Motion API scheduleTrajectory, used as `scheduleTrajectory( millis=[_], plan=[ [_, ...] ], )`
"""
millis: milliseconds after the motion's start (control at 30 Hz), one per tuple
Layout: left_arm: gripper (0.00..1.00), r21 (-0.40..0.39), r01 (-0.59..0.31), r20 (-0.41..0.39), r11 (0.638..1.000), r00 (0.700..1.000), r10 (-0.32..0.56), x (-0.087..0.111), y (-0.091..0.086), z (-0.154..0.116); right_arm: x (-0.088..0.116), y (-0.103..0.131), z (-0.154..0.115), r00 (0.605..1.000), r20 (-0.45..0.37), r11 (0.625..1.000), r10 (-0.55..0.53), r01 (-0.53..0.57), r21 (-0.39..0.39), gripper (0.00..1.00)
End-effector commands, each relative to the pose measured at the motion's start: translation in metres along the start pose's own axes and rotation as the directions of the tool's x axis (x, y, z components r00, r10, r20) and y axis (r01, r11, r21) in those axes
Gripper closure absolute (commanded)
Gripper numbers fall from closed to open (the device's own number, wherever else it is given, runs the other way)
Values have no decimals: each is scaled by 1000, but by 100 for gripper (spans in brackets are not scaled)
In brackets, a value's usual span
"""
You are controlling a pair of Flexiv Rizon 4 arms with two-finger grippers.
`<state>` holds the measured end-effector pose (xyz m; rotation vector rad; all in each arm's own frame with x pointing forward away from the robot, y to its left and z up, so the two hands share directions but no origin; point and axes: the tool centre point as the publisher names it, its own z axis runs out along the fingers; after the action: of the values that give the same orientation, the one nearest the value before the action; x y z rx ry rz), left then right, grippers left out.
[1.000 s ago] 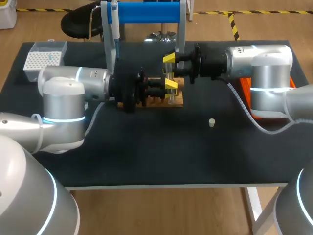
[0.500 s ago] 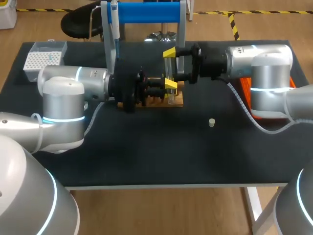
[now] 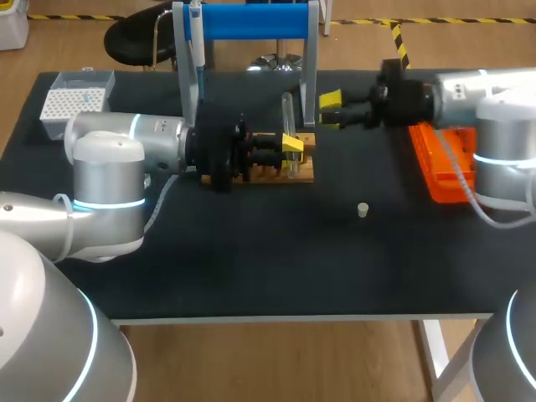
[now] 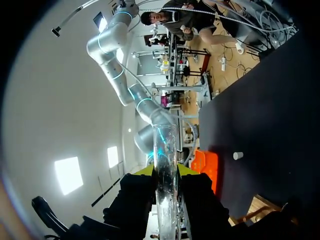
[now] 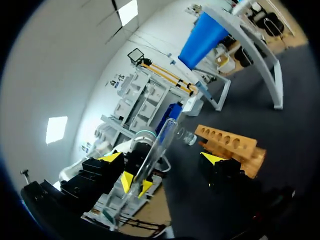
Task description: Invert the test tube, pick up the pipette, mount the tip to pipette, aspirate from beaker and dispense into the tube, eject the tip, return the pipette, and cap with the stopper.
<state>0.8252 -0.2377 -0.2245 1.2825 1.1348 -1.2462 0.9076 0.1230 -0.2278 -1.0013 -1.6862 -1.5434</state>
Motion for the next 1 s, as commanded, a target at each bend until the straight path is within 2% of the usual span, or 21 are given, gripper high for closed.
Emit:
scheduleTrajectory(
  millis=[33,300,567,1000],
  plan=[
    [100,4,-1,0,1000,1000,1,0,2,0,8,-10,-19,973,88,977,-213,213,10,0],
    [100,4,-1,0,1000,1000,1,0,2,0,0,-18,-27,920,148,931,-364,356,77,0],
    [100,4,-1,0,1000,1000,1,0,2,0,-10,-24,-27,868,140,879,-477,467,102,0],
    [100,4,-1,0,1000,1000,1,0,2,0,-10,-24,-27,868,140,879,-477,467,102,0]
  ],
)
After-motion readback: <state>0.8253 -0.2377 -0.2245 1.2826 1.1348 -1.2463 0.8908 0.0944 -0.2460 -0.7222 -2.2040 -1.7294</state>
